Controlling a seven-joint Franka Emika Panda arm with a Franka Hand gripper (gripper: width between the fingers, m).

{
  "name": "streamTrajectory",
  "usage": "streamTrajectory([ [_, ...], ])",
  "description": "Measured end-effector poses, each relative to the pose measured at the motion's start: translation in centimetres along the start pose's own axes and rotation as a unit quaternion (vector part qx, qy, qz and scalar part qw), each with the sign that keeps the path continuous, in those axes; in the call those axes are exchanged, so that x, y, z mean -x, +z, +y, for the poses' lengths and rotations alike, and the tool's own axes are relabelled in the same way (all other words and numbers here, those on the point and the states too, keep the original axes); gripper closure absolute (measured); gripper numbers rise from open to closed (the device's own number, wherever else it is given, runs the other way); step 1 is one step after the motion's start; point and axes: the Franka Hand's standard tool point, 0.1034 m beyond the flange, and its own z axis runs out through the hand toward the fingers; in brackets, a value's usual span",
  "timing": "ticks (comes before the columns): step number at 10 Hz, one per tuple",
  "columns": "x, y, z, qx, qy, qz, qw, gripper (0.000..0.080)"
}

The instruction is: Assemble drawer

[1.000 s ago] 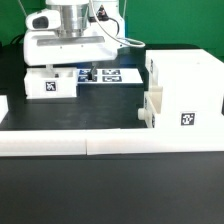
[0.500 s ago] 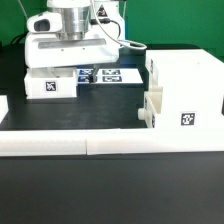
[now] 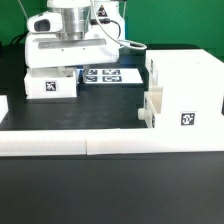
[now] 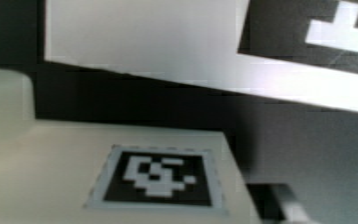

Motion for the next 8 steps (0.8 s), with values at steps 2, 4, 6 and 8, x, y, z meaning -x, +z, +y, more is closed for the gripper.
streamTrajectory([
  [2, 0.0, 0.0, 0.0, 0.000, 0.000, 0.000, 1.000, 0.0758],
  [4, 0.0, 0.0, 0.0, 0.000, 0.000, 0.000, 1.000, 0.0758],
  [6, -0.1, -0.1, -0.3, -0.005, -0.004, -0.008, 1.000, 0.0758],
  [8, -2.9, -2.3, -0.9, -0.012, -0.021, -0.009, 1.000, 0.0757],
])
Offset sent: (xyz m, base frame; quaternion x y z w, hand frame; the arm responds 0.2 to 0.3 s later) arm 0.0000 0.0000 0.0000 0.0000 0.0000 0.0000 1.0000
